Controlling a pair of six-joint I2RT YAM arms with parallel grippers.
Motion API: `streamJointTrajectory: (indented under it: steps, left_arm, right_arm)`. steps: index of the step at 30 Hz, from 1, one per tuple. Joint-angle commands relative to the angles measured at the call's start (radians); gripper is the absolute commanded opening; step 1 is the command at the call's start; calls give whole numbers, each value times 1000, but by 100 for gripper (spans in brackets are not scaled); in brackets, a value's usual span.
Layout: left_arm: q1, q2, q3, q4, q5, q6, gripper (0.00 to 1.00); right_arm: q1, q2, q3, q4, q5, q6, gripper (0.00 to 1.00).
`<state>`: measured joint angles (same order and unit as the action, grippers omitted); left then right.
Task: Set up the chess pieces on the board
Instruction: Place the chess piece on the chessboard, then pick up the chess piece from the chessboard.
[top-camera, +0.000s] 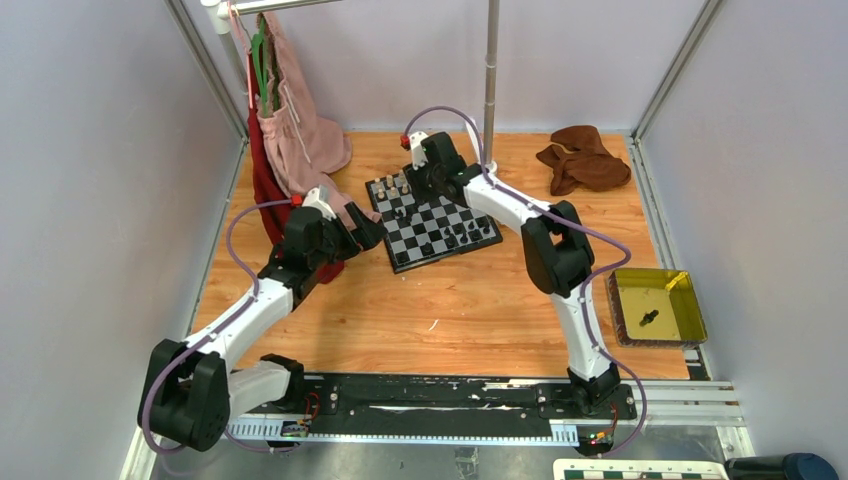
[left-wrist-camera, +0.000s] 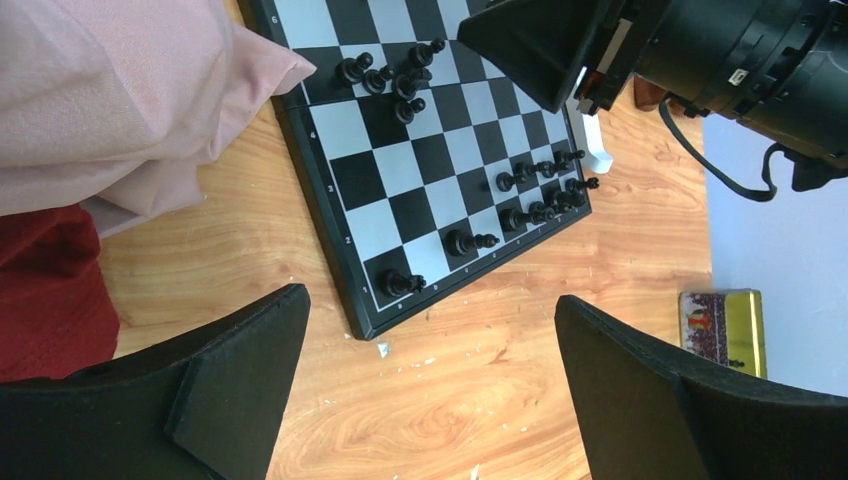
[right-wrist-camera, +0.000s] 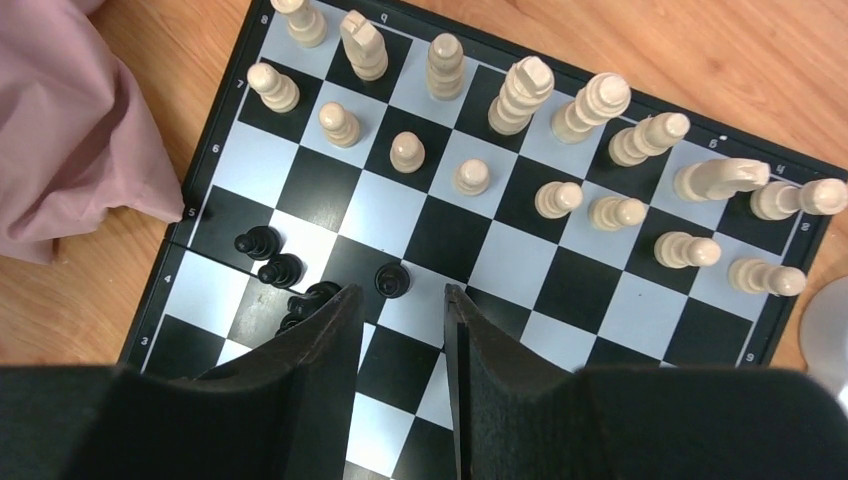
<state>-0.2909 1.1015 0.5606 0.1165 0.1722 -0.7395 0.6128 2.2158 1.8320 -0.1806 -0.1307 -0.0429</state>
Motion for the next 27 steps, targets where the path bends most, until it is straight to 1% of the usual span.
streamJointTrajectory:
  steps: [1, 19, 27]
  left_arm:
    - [6, 21, 35, -3, -2, 30, 100]
    - [7, 50, 54, -12, 5, 54, 100]
    - [7, 59, 60, -17, 2, 60, 100]
  right_arm:
    - [2, 35, 50, -42, -17, 11, 40]
    - [2, 95, 95, -50, -37, 26, 40]
    - [2, 117, 109, -51, -37, 28, 39]
